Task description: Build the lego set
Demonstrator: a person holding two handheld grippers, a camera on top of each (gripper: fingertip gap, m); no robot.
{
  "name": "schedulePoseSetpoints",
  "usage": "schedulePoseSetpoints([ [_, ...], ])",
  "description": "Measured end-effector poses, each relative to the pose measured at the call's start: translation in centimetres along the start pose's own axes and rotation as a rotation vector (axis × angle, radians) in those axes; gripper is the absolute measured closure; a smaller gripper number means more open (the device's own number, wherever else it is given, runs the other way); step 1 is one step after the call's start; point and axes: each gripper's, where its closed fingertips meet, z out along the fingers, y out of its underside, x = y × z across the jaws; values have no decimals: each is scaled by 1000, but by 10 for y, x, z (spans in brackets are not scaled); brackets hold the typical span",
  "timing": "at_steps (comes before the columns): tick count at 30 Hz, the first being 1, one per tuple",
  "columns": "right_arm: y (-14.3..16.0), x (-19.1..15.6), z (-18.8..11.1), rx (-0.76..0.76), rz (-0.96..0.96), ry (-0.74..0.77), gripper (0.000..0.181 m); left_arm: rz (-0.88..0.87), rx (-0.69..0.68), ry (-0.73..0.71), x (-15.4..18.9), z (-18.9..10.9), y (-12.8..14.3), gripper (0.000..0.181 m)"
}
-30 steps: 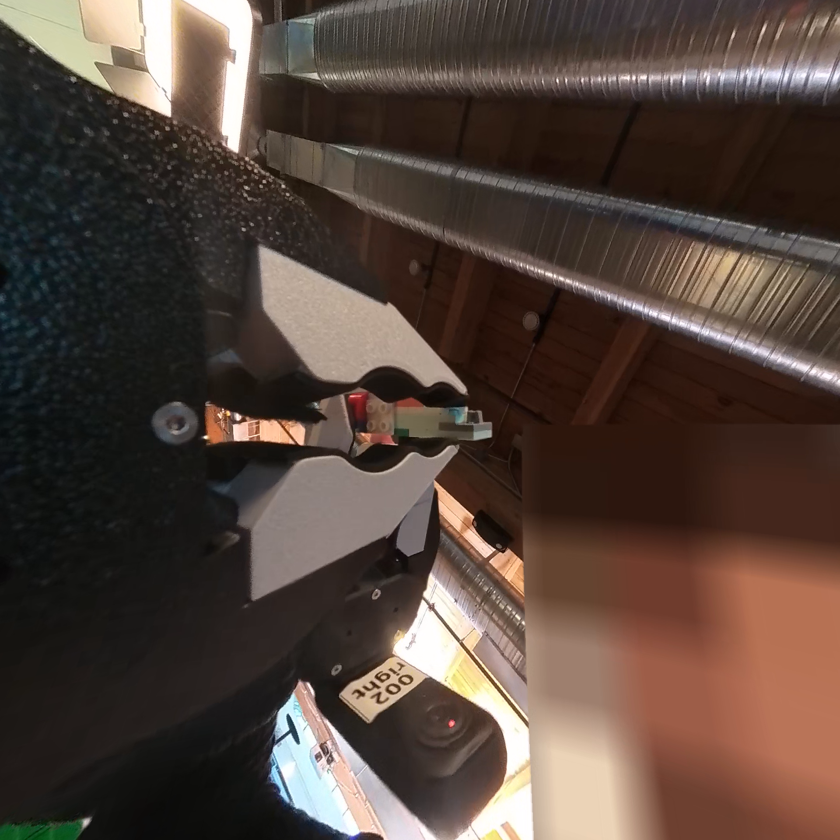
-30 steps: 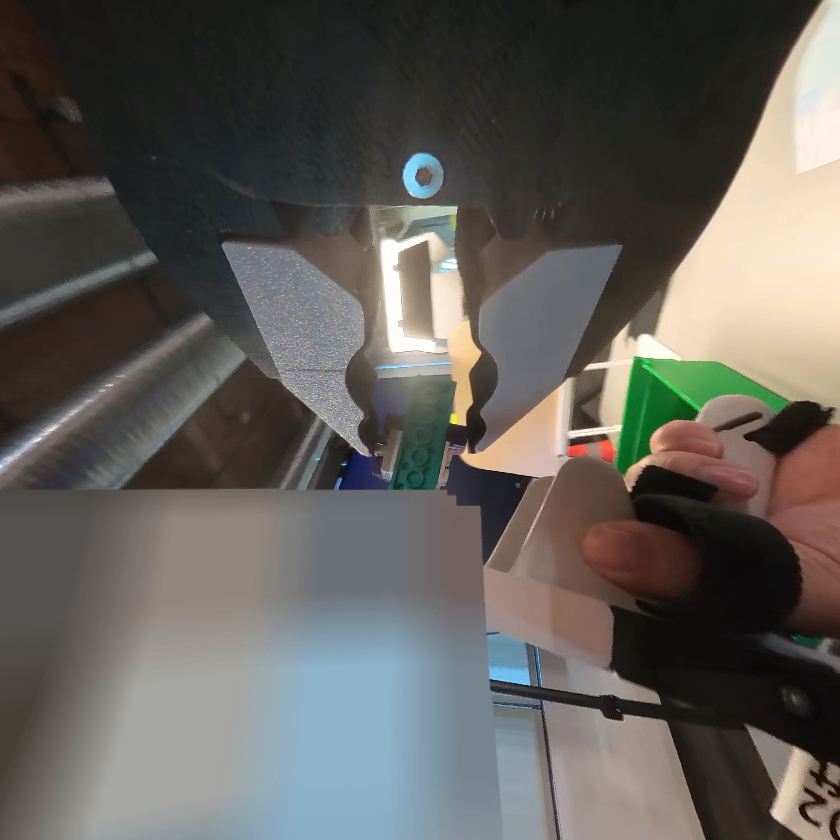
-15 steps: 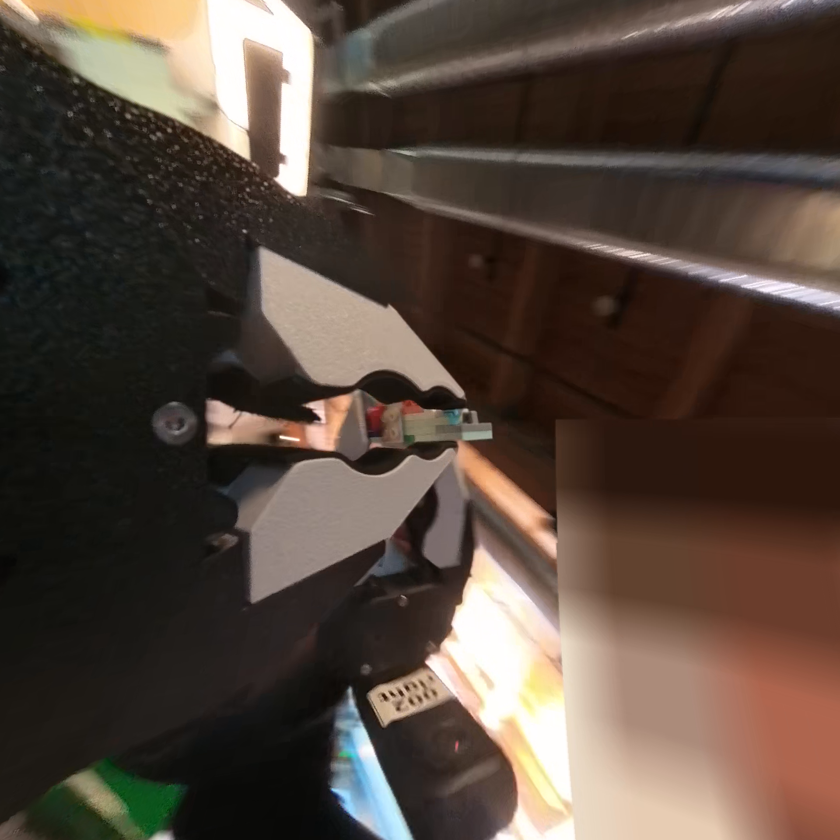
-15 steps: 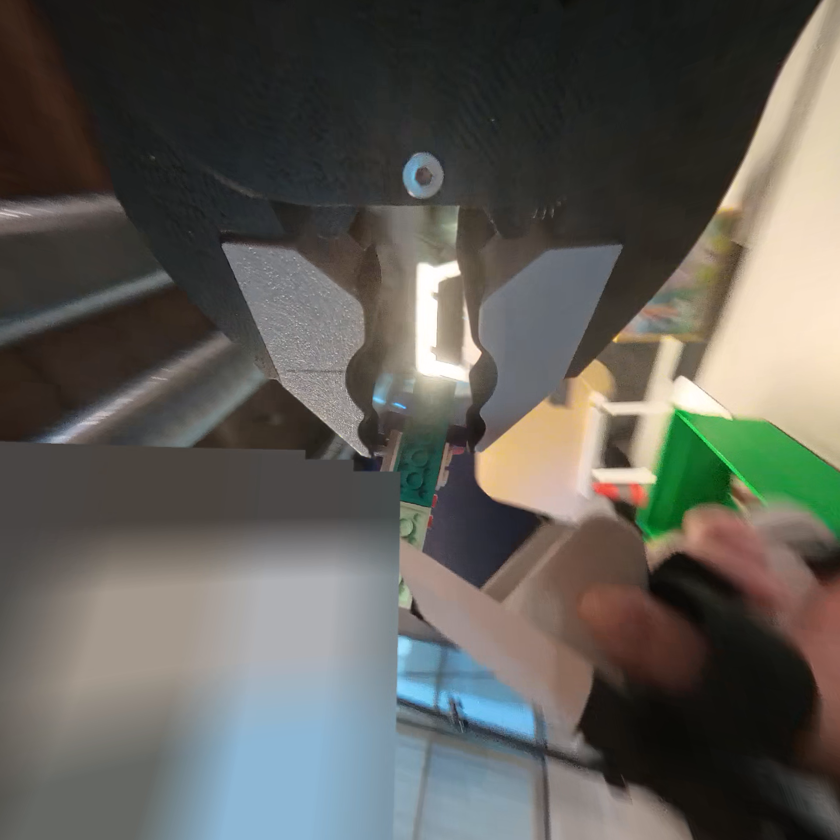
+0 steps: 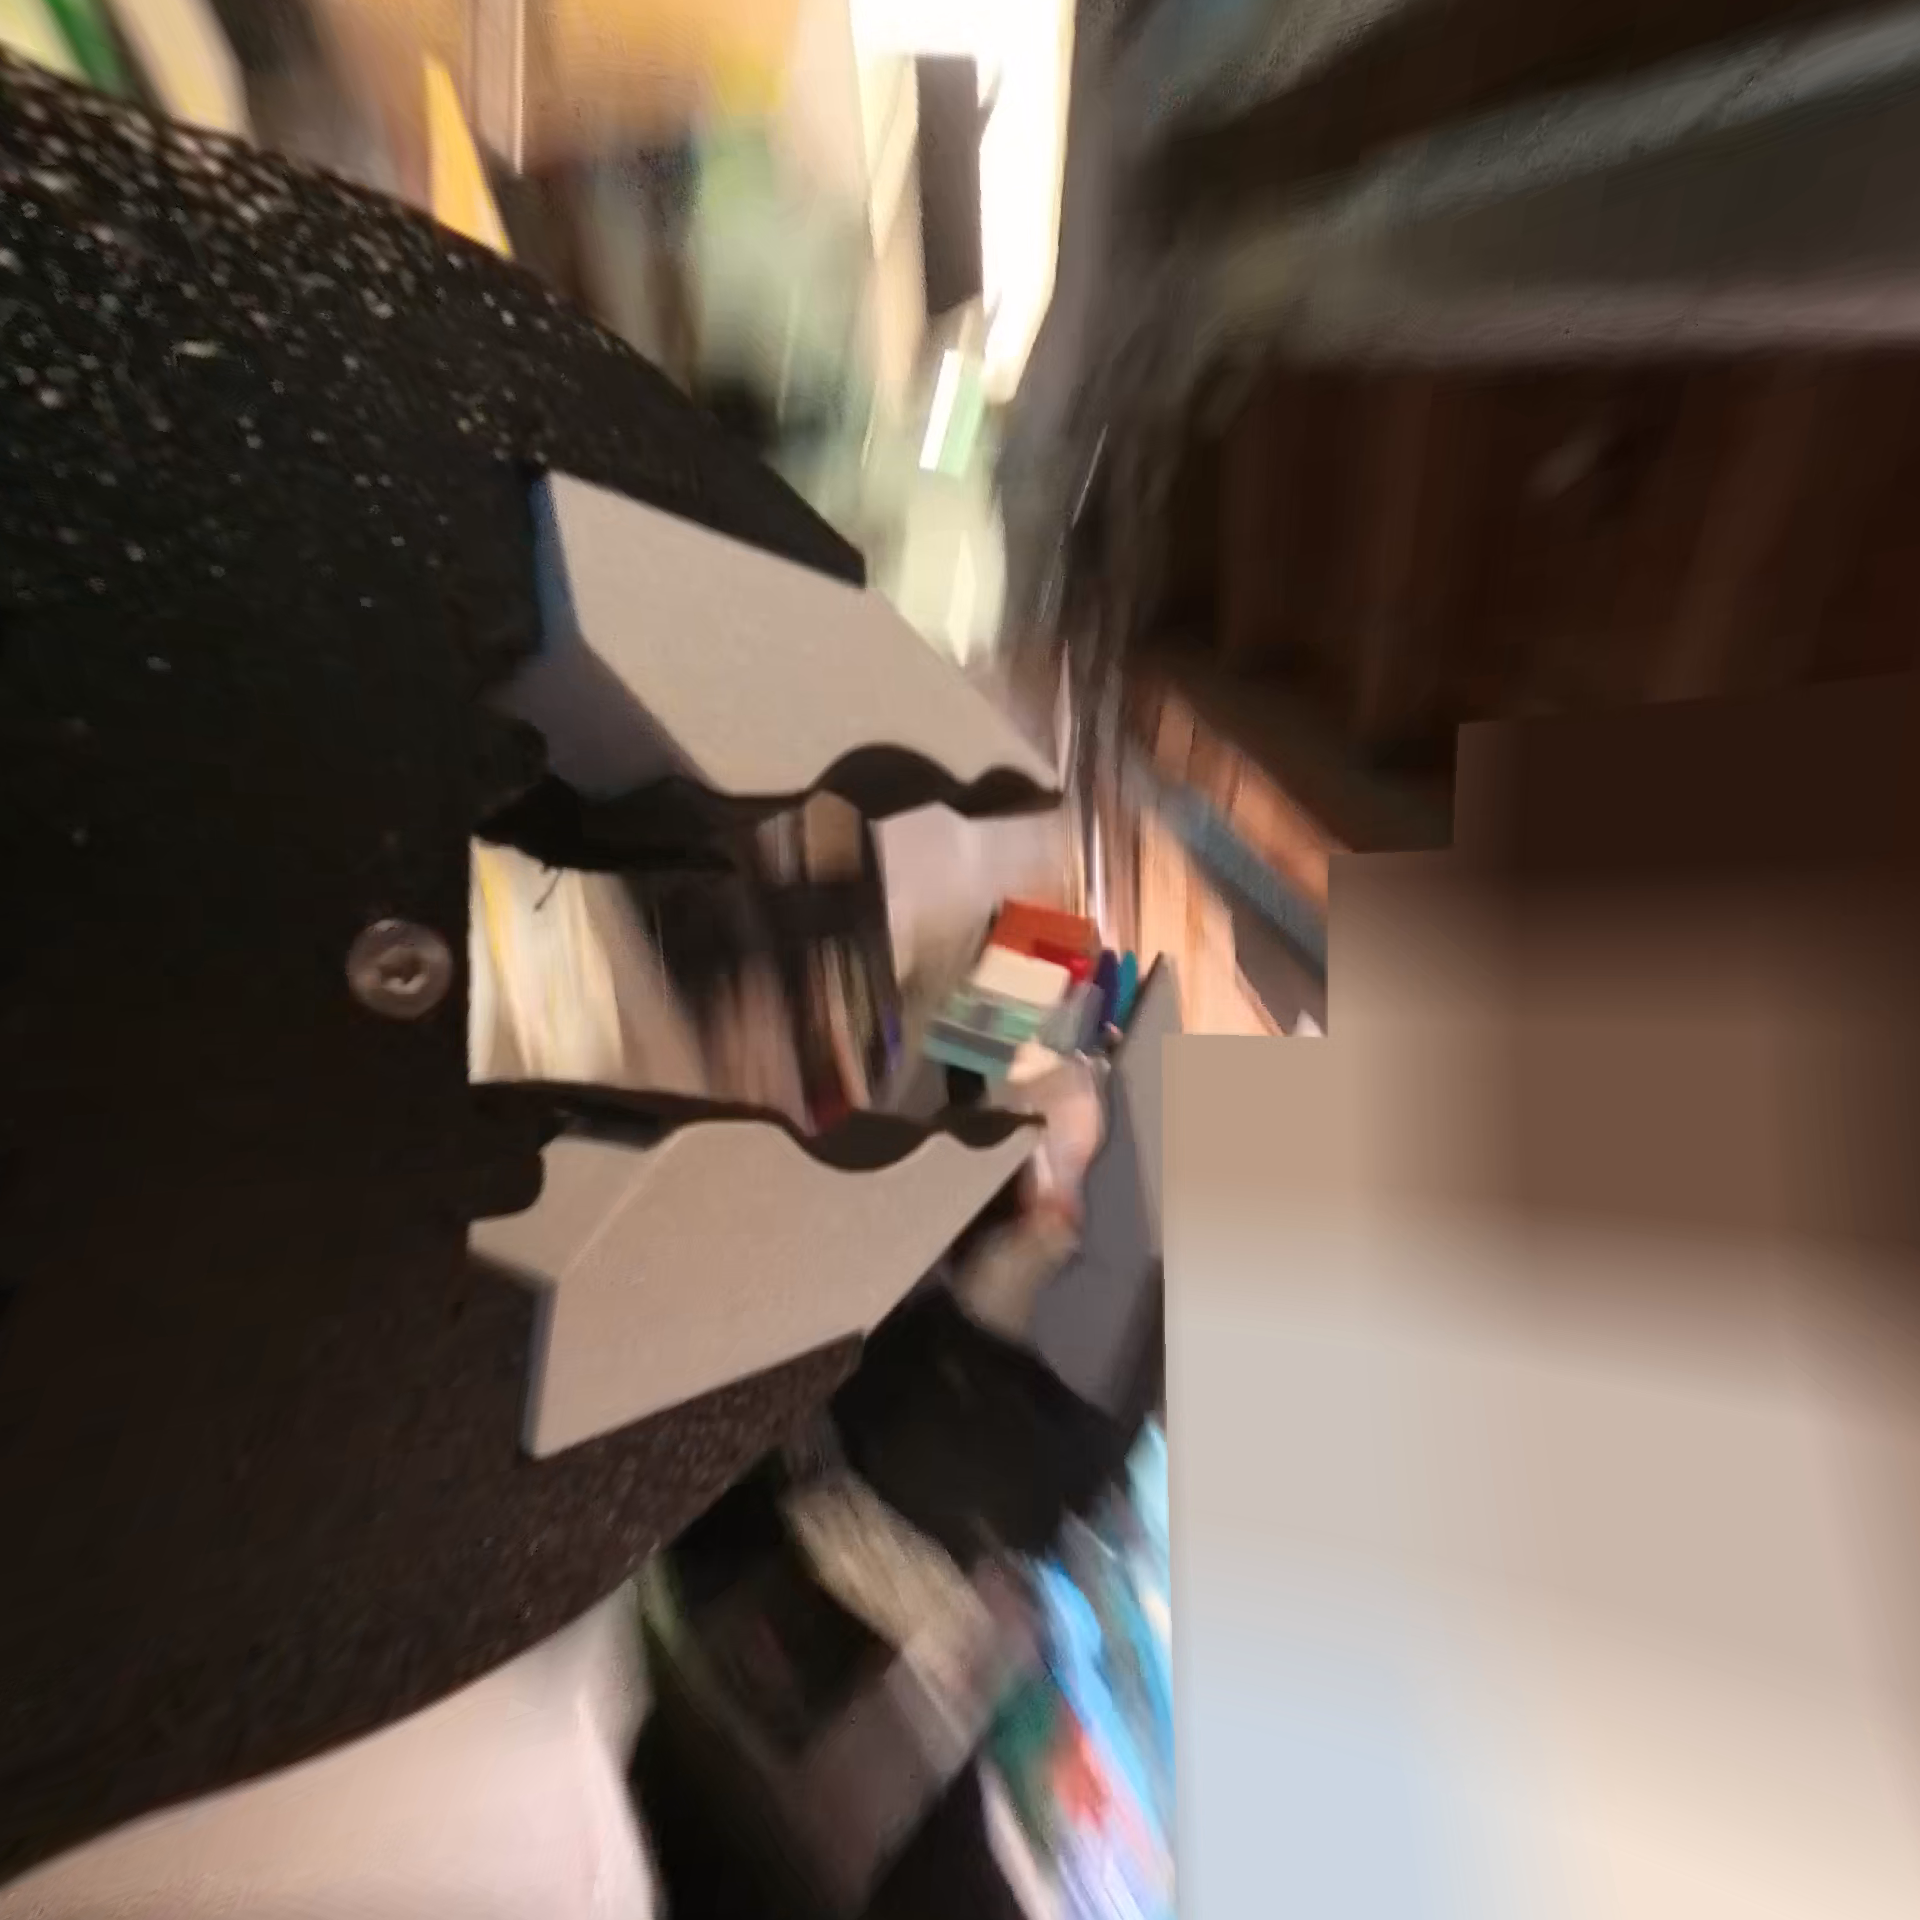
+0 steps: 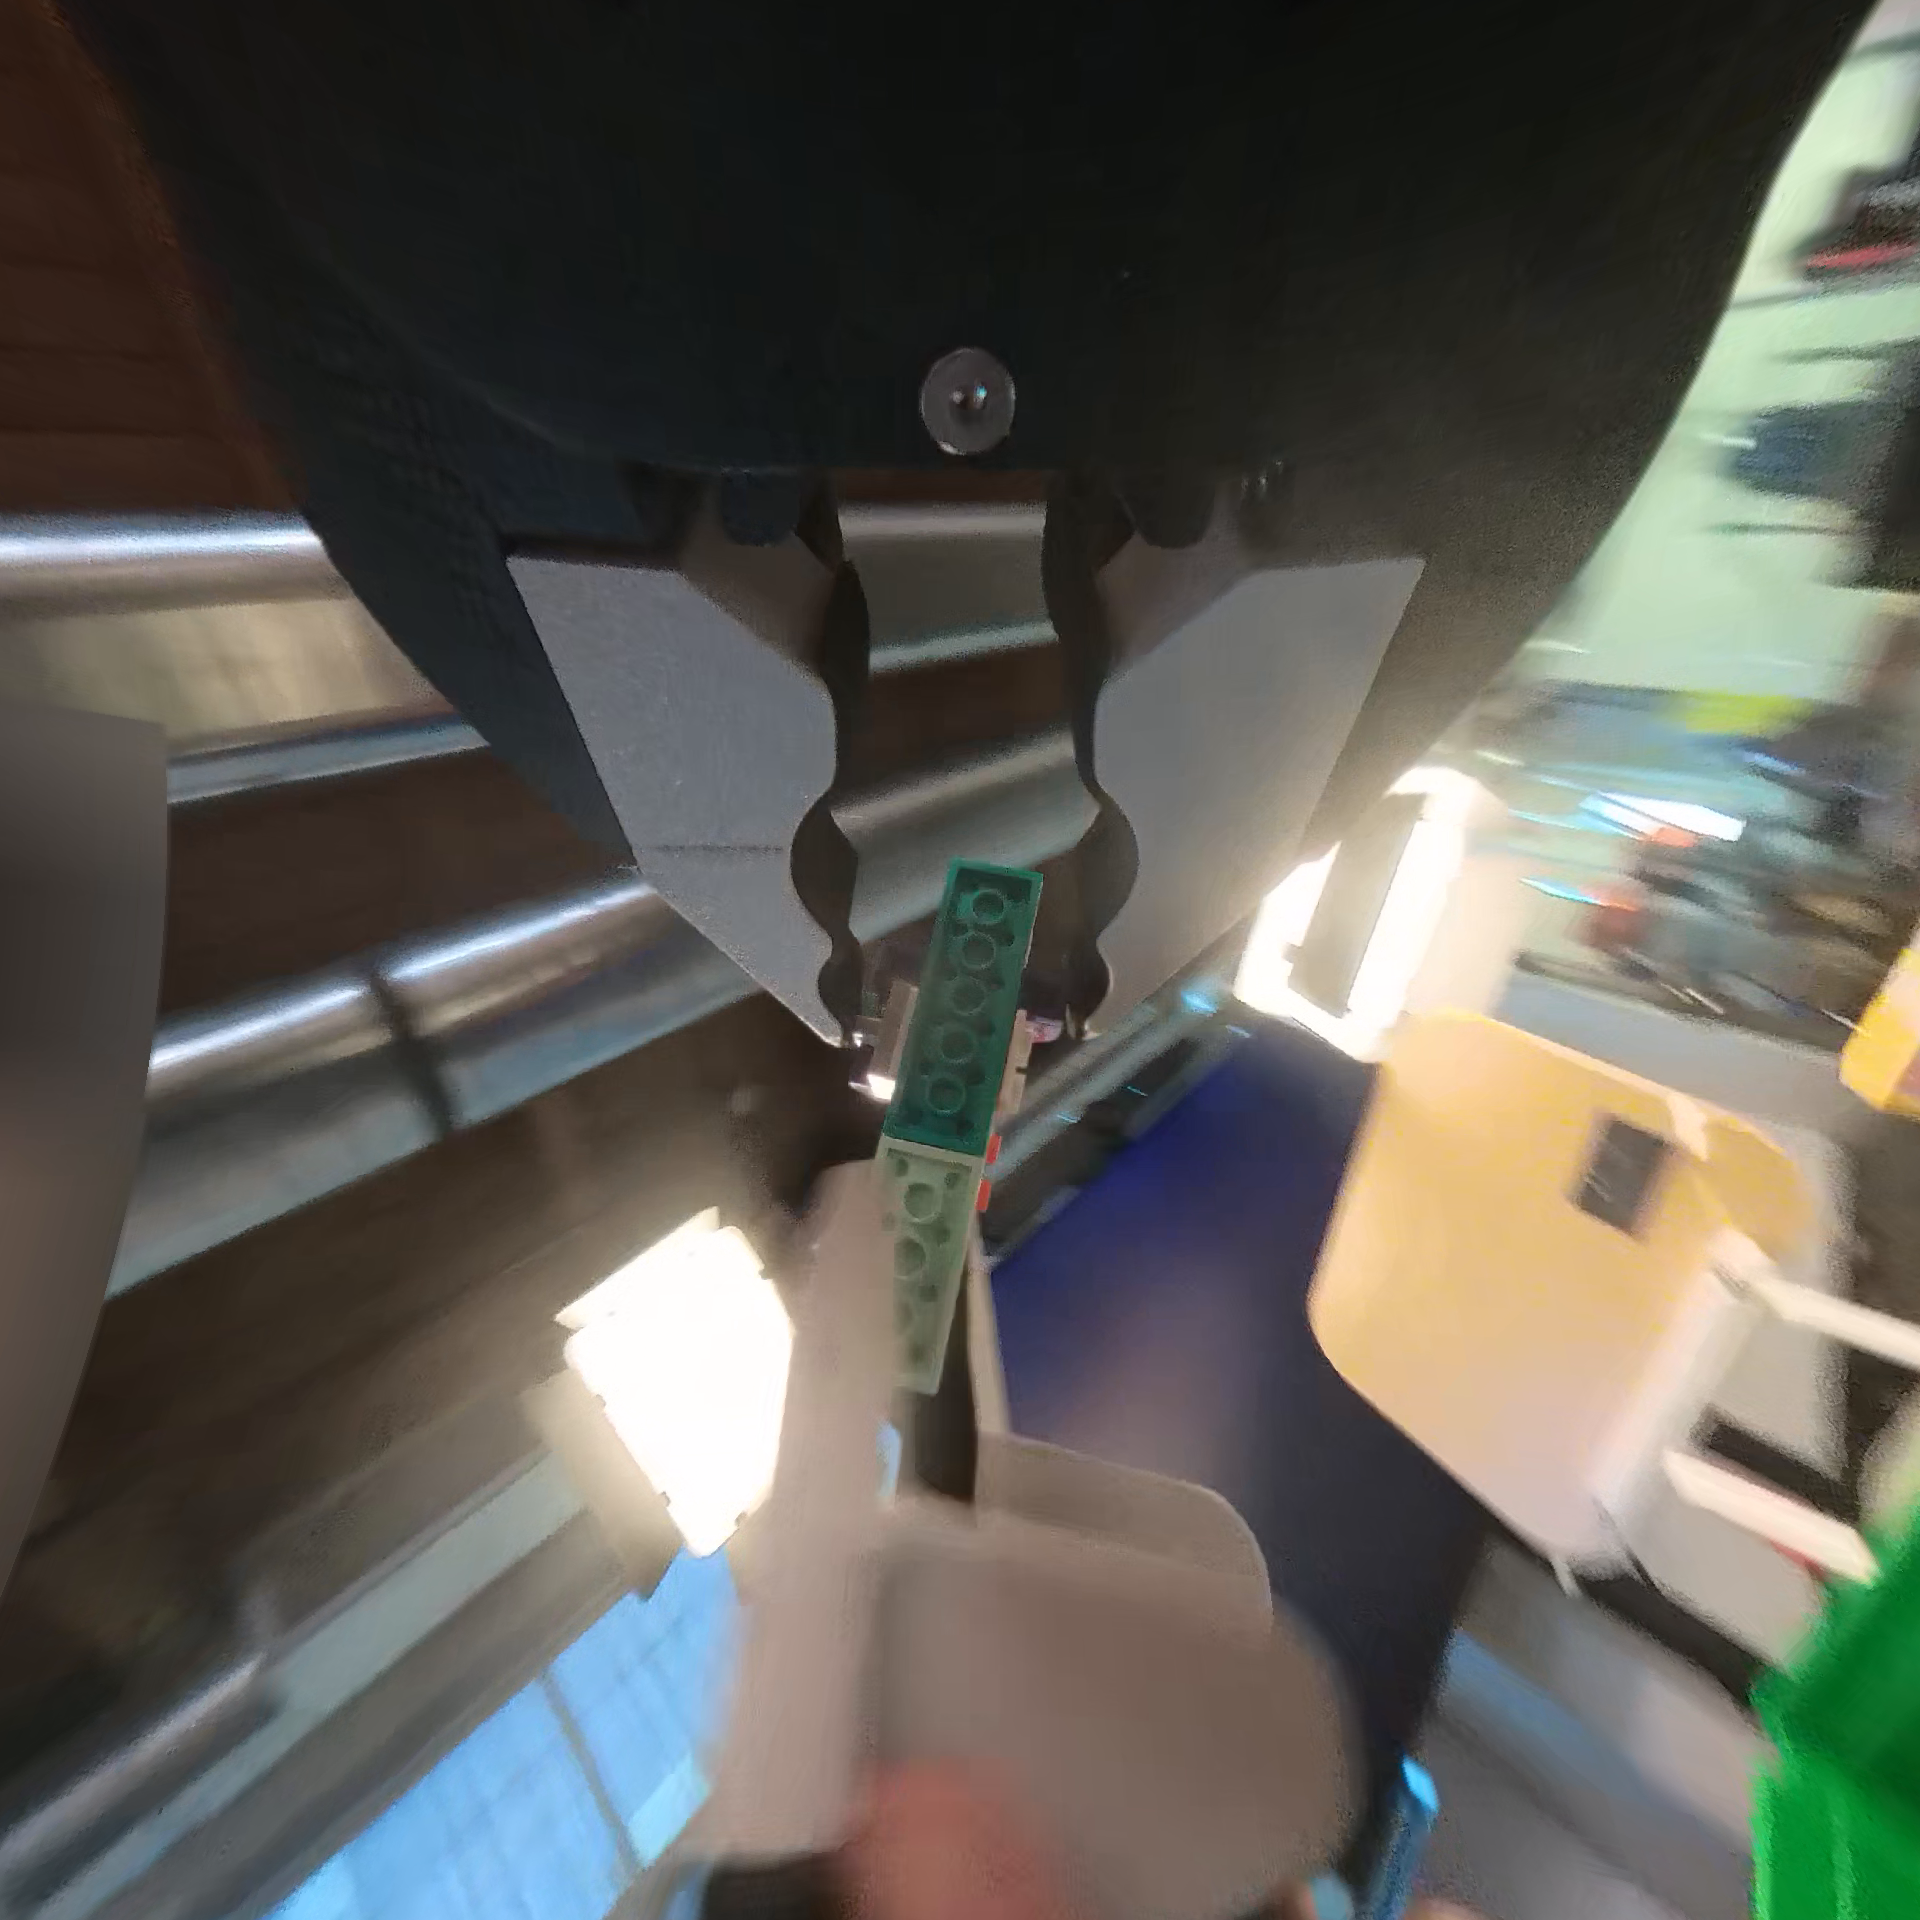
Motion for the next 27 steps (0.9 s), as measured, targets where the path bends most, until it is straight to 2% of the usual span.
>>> schedulePoseSetpoints([
  [2, 4, -2, -3, 1, -63, 17, 143, -286, 34, 99, 2, 1, 0, 124],
  [4, 4, -6, -7, 18, -115, 27, 143, -521, 14, 139, -3, 3, 9, 120],
  [8, -1, -8, -15, 67, -168, 44, 143, -770, -77, 204, 4, 8, 28, 127],
  [11, -2, -9, -20, 84, -177, 36, 143, -831, -123, 288, 18, 6, 27, 148],
  [14, -5, -10, -25, 99, -196, 32, 142, -821, -169, 301, 24, 4, 29, 156],
  [22, -15, -20, -31, 146, -172, -3, 144, -791, -215, 293, 28, 0, 40, 162],
  [27, -17, -23, -31, 153, -130, -33, 144, -782, -198, 289, 28, -2, 42, 162],
])
